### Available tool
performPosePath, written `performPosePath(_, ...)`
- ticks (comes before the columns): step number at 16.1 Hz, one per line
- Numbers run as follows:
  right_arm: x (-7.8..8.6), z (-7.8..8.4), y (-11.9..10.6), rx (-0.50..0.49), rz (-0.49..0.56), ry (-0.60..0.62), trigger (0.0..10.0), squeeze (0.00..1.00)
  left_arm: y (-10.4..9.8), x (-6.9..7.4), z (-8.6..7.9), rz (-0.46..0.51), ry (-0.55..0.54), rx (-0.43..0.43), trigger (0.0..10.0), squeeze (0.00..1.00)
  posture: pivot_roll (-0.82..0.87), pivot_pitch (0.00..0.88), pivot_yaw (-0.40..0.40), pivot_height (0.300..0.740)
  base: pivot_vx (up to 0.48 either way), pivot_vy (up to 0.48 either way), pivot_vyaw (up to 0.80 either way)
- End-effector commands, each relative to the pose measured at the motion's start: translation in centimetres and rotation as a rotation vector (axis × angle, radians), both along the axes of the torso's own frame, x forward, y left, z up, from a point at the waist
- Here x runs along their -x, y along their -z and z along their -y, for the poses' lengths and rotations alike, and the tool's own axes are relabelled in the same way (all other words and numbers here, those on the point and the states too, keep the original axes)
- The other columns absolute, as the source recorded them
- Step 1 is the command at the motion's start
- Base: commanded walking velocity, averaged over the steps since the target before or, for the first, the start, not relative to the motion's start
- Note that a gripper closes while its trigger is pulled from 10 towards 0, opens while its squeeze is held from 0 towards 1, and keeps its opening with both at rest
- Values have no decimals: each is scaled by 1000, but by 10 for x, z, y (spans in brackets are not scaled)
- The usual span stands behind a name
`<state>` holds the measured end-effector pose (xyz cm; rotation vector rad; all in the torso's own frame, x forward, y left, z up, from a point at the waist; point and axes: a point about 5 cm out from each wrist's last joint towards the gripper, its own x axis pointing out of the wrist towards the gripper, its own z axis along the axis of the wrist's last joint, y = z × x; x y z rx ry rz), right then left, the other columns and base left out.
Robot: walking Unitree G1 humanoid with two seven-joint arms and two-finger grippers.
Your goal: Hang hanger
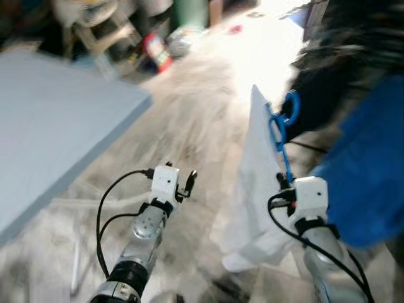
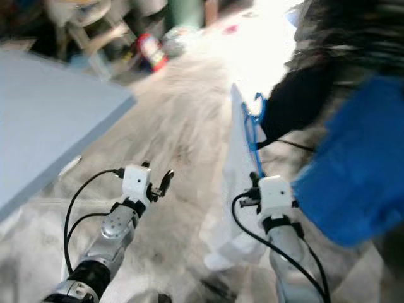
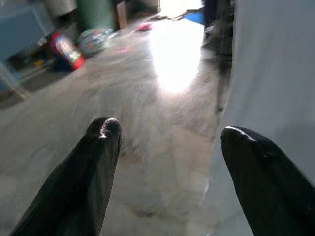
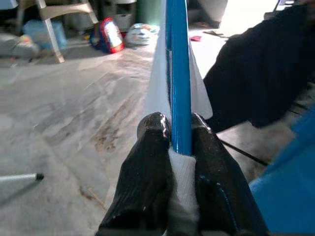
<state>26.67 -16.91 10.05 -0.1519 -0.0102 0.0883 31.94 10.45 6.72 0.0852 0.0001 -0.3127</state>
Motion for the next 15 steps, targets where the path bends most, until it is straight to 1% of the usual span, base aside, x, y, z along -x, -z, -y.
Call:
performPosePath(1,-1,-10,-12,-12,54,-49,10000,0,4,2,-6,-14,-12,-12,10000,0,-46,139,21,740,0,-307,800)
performPosePath(2,0,-11,-11,-18,51,-59,10000,0,4,2,-6,-14,-11,-12,10000,0,-46,139,21,740,0,-300,544)
performPosePath(8,4,-23,-7,4,15,-184,10000,0,6,2,-4,-23,-9,-15,10000,0,-51,138,14,740,0,-289,0)
performPosePath(10,7,-26,-5,6,-8,-248,10000,0,7,3,-4,-28,-9,-16,10000,0,-52,139,11,740,0,-274,0)
performPosePath(12,8,-28,-4,3,-15,-268,10000,0,8,4,-4,-30,-9,-17,10000,0,-50,139,10,740,0,-272,0)
performPosePath(14,8,-31,-5,-1,-15,-296,10000,0,10,4,-4,-48,-17,15,10000,0,-48,139,10,740,0,0,0)
performPosePath(15,9,-33,-5,-4,-16,-314,10000,0,10,3,-6,-47,-26,3,10000,0,-48,139,11,740,0,0,0)
